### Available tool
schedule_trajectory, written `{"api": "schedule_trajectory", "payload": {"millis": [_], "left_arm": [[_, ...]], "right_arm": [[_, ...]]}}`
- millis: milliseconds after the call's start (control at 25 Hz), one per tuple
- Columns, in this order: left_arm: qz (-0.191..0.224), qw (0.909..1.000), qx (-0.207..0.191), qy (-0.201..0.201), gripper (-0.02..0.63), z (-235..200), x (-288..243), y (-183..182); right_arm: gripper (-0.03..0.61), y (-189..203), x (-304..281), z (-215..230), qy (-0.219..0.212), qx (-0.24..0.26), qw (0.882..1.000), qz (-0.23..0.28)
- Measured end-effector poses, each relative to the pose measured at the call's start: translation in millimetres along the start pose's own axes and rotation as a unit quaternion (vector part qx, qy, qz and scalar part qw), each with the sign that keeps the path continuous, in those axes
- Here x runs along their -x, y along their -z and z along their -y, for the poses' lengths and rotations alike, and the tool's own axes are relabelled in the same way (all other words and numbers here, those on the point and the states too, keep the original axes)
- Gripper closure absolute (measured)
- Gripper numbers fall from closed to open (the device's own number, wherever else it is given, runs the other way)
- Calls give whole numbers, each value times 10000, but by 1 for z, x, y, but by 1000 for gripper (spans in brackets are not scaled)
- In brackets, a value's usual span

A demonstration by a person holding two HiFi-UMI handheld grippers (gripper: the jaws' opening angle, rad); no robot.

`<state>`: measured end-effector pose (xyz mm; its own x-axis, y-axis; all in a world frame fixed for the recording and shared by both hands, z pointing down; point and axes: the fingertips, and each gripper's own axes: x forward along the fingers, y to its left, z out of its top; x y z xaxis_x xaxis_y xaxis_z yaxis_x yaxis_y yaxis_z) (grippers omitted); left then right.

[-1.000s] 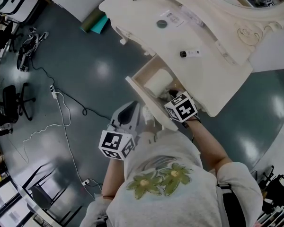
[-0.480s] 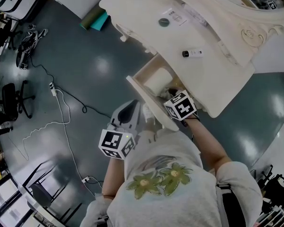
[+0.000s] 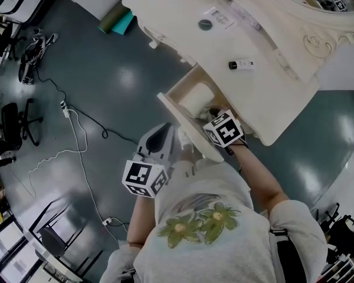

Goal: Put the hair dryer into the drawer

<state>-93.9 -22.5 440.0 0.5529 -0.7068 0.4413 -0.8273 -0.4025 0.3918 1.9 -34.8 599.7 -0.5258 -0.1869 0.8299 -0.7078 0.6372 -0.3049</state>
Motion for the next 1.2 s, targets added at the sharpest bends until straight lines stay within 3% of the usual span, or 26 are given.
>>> {"api": "schedule_trajectory", "payload": {"millis": [1200], "left_arm": [[-52, 9999, 76, -65, 591, -7, -2, 8]], "right_arm": [[359, 18, -30, 14, 26, 95, 9990, -432]]}}
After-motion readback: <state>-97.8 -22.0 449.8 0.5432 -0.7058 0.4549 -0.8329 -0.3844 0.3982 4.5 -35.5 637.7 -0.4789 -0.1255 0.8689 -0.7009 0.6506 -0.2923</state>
